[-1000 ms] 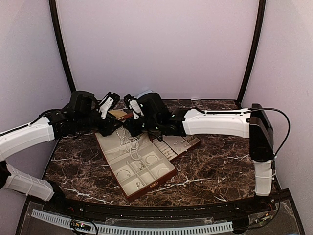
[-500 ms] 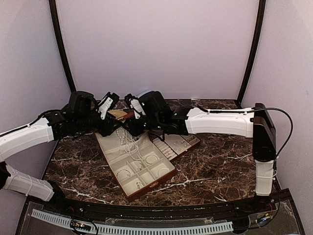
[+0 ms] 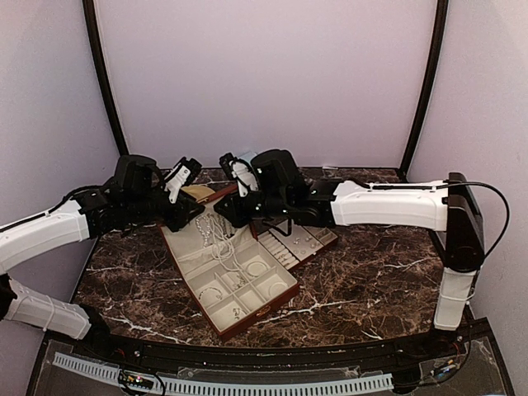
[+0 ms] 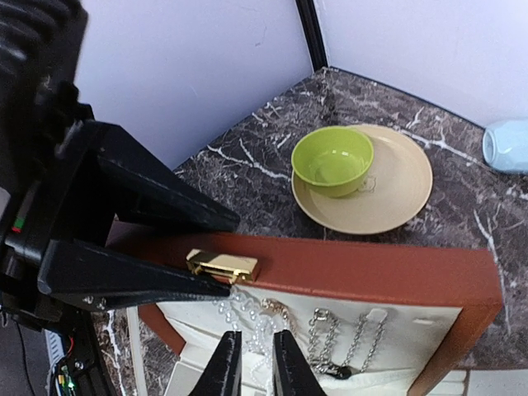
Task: Organize the mixed jewelry
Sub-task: Hang the necklace on the necklace hanger, then adjust the necklace on the necklace hanger.
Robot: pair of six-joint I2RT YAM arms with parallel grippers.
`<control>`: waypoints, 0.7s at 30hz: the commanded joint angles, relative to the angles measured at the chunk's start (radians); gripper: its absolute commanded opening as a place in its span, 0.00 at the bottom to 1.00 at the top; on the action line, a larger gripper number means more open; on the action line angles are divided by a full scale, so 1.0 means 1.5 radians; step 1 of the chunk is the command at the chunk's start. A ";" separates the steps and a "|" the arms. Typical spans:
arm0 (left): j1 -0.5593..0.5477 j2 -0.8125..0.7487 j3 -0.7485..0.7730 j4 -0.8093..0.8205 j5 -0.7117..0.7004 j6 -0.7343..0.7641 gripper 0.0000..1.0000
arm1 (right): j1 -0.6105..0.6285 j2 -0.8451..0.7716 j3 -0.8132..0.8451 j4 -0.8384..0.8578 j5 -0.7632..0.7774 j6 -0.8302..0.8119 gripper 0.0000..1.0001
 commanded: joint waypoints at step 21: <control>-0.003 -0.007 -0.034 -0.027 0.050 0.030 0.27 | 0.004 0.079 0.029 0.055 -0.028 0.042 0.00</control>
